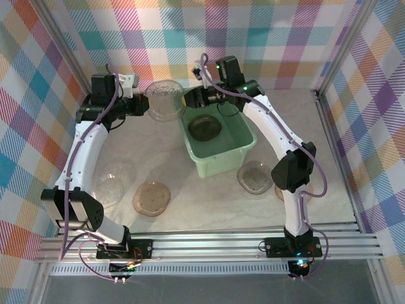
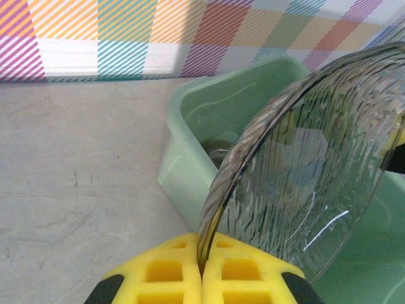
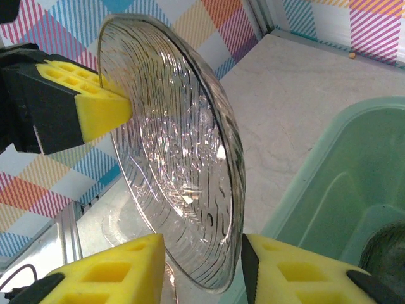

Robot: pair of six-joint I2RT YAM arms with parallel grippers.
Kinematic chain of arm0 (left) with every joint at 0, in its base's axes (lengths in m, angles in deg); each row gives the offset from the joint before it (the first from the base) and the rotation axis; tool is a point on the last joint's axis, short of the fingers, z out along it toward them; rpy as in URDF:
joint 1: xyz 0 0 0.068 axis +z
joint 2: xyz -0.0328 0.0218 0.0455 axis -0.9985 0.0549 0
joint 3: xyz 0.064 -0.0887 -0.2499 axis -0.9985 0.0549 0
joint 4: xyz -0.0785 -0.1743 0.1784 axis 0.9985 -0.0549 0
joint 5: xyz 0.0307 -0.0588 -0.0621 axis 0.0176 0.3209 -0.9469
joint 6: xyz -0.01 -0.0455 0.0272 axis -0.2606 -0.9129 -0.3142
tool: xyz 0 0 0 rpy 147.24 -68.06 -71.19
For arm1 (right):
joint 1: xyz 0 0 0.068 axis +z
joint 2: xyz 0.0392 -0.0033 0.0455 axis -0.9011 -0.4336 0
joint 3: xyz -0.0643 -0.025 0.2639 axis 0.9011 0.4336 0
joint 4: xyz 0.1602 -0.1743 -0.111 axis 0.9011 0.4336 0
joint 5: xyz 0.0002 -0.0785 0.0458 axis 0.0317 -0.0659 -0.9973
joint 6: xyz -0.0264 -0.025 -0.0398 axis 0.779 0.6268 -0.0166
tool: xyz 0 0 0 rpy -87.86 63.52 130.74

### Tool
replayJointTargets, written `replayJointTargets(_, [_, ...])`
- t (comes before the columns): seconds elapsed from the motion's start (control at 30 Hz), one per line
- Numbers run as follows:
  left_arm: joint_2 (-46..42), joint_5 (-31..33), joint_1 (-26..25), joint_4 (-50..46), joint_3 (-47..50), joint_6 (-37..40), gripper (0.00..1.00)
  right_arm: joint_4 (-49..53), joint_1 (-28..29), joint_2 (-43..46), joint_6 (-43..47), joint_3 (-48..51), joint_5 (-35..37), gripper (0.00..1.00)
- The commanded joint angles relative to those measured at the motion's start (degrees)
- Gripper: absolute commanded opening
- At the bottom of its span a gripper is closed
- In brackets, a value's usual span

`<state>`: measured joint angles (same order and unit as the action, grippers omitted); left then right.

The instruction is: Place the plates into the plastic bin on the countertop

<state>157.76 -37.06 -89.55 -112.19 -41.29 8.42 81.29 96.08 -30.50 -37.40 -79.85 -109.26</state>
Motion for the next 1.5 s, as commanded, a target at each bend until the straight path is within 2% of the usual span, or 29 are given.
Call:
replayJointTargets(0.0, [-0.2,-2.8,0.3,2.1,-0.4,-1.0,0.0,0.4,0.7,-0.9,0.6,-0.9,1.4,0.32])
replayJointTargets(0.2, [-0.3,-3.0,0.3,2.1,0.6,-1.0,0.0,-1.2,1.7,-1.3,-0.3,-0.7,3.7,0.19])
replayJointTargets(0.33, [-0.3,-3.4,0.3,2.0,0.6,-1.1,0.0,-1.5,2.2,-2.0,-1.5,-0.7,5.6,0.18])
replayJointTargets(0.4, [-0.2,-3.6,0.3,1.7,0.4,-0.9,0.0,-1.5,2.2,-2.0,-1.8,-0.7,7.0,0.22])
replayJointTargets(0.47, [0.0,-3.7,0.3,1.6,0.2,-0.8,0.0,-1.4,2.2,-1.9,-1.9,-0.7,9.3,0.33])
replayJointTargets(0.53, [0.1,-3.7,0.3,1.4,0.1,-0.7,0.0,-1.0,2.2,-1.7,-2.0,-0.6,12.2,0.36])
replayJointTargets(0.63, [0.1,-3.6,0.3,1.1,0.1,-0.6,0.0,-1.7,2.2,-1.0,-1.9,0.2,14.4,0.37])
replayJointTargets(0.77, [0.3,-3.4,0.2,0.8,0.0,-0.3,0.0,-4.1,2.2,-0.6,-2.4,1.4,12.8,0.36])
replayJointTargets(1.17, [2.3,-2.5,-0.6,-1.4,-1.8,1.0,0.0,-5.2,2.3,-0.6,-2.3,1.6,11.8,0.17])
replayJointTargets(1.3, [3.3,-2.6,-0.8,-1.6,-3.0,1.2,0.0,-5.5,2.2,-0.7,-2.8,1.7,11.6,0.04])
replayJointTargets(1.37, [4.0,-2.7,-0.9,-1.5,-3.6,1.0,0.0,-5.8,2.2,-0.8,-3.5,1.8,11.3,0.01])
replayJointTargets(1.47, [5.1,-3.4,-1.0,-1.1,-4.9,0.6,0.0,-6.3,2.2,-1.1,-4.6,1.7,10.8,0.0])
